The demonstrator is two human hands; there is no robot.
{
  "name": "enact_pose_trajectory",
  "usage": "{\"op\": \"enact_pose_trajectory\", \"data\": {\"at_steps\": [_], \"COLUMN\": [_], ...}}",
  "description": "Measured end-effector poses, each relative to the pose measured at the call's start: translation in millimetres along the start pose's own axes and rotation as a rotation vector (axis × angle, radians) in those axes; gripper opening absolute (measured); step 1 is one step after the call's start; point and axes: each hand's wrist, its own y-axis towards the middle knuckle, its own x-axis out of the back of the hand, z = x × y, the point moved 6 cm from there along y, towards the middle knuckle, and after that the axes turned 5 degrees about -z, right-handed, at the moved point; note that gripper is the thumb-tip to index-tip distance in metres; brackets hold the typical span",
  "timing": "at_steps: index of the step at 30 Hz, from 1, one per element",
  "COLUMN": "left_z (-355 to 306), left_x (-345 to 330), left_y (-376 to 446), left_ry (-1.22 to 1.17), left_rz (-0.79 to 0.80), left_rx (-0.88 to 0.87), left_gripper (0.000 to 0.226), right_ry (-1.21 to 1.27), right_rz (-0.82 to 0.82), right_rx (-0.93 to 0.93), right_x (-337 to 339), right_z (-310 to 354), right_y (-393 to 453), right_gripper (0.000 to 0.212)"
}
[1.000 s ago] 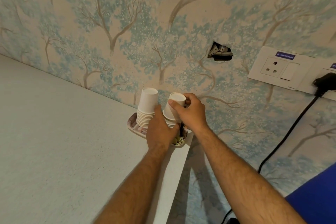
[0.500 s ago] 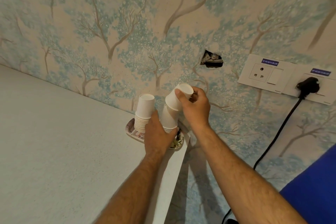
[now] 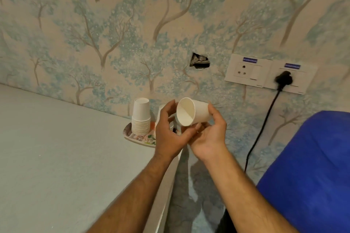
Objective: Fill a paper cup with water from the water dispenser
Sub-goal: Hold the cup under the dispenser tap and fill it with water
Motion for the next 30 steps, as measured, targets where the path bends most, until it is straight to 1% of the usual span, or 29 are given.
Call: {"op": "enact_pose_trajectory", "data": {"at_steps": [2, 4, 7, 9, 11, 12, 13, 15, 16, 18, 20, 22, 24, 26, 30], "left_z": [-11, -17, -32, -43, -53, -60, -64, -78, -84, -94, -104, -115, -127, -133, -139], "left_x": [-5, -8, -15, -20, -23, -25, -26, -30, -32, -35, -39, -44, -46, -43, -36], "left_y": [-9, -17, -33, -42, -54, -62, -67, -85, -95, -117, -148, -182, -214, -241, -300], "left_ry": [-0.004, 0.007, -0.004, 0.006, 0.008, 0.021, 0.044, 0.116, 0.145, 0.185, 0.231, 0.249, 0.267, 0.291, 0.375], "left_rz": [0.003, -0.009, -0.03, -0.038, -0.041, -0.044, -0.044, -0.042, -0.04, -0.037, -0.033, -0.022, -0.022, -0.028, 0.023], "left_rx": [-0.045, -0.074, -0.09, -0.095, -0.088, -0.081, -0.071, -0.065, -0.065, -0.052, -0.025, -0.003, 0.012, 0.041, 0.106], "left_gripper": [0.093, 0.088, 0.085, 0.086, 0.088, 0.088, 0.086, 0.078, 0.075, 0.078, 0.083, 0.085, 0.084, 0.076, 0.081], "right_ry": [-0.033, -0.065, -0.159, -0.279, -0.395, -0.45, -0.505, -0.632, -0.708, -0.831, -0.885, -0.897, -0.919, -0.957, -0.994], "right_rz": [0.006, 0.024, 0.023, -0.029, -0.046, -0.021, 0.015, 0.075, 0.095, 0.143, 0.162, 0.157, 0.144, 0.118, 0.062], "right_rx": [-0.075, -0.123, -0.131, -0.061, 0.095, 0.187, 0.278, 0.434, 0.507, 0.625, 0.683, 0.69, 0.693, 0.716, 0.703], "right_x": [14, 22, 38, 51, 63, 69, 73, 88, 96, 112, 134, 159, 182, 202, 241], "right_z": [-4, -7, -4, 3, 16, 22, 28, 38, 43, 47, 48, 48, 45, 39, 25], "right_y": [-14, -24, -40, -50, -63, -73, -82, -105, -116, -137, -155, -173, -190, -206, -236], "right_gripper": [0.067, 0.068, 0.067, 0.061, 0.054, 0.055, 0.063, 0.087, 0.091, 0.086, 0.077, 0.075, 0.076, 0.074, 0.069]}}
